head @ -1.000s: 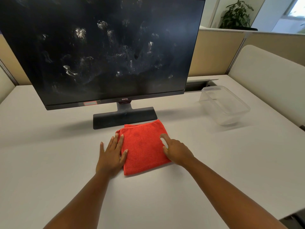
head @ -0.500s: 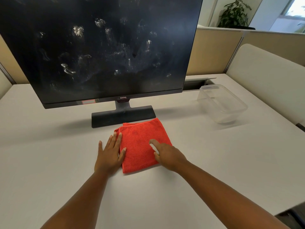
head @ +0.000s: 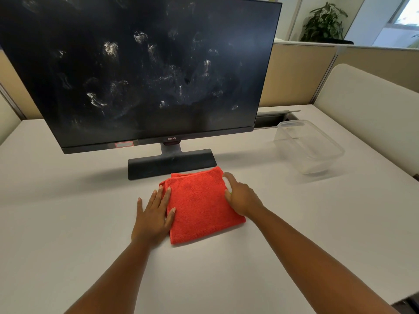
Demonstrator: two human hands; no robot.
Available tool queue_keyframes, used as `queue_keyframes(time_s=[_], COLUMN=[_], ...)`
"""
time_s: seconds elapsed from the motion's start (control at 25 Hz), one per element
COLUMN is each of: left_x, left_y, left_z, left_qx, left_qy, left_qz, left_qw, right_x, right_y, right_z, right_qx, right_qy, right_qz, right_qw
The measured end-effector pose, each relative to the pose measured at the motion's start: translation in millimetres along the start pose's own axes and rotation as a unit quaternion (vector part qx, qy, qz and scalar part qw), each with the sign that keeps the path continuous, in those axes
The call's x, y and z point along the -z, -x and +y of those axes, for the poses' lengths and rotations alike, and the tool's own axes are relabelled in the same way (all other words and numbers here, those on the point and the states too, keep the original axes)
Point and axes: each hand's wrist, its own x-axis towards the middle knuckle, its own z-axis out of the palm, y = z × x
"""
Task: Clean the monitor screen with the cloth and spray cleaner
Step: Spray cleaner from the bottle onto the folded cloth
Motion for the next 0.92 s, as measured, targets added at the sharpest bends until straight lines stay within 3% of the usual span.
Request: queue_keyframes(time_s=[0.2, 0.44, 0.68, 0.92], left_x=[0.5, 1.4, -0.2, 0.1], left_y=[-0.5, -0.2, -1.4, -1.8], left_z=[0.2, -0.3, 0.0, -0.4], left_qx=[0.002, -0.001, 0.003, 0.003], left_qy=[-0.003, -0.012, -0.022, -0.023], left_qz=[-0.005, -0.011, -0.013, -0.014], left_qw=[1.0, 1.0, 1.0, 1.0], right_x=[-4.5, 9.5, 35.0, 47.7], right_y=[-10.0, -21.2, -42.1, -58.1], right_z=[-11.6, -7.1, 9.3, 34.1], right_qx=[-0.004, -0.034, 0.029, -0.042], right_qy=[-0.014, -0.12, -0.15, -0.254], right_qz=[0.015, 0.072, 0.125, 0.157], right_qw=[1.0, 0.99, 0.98, 0.953])
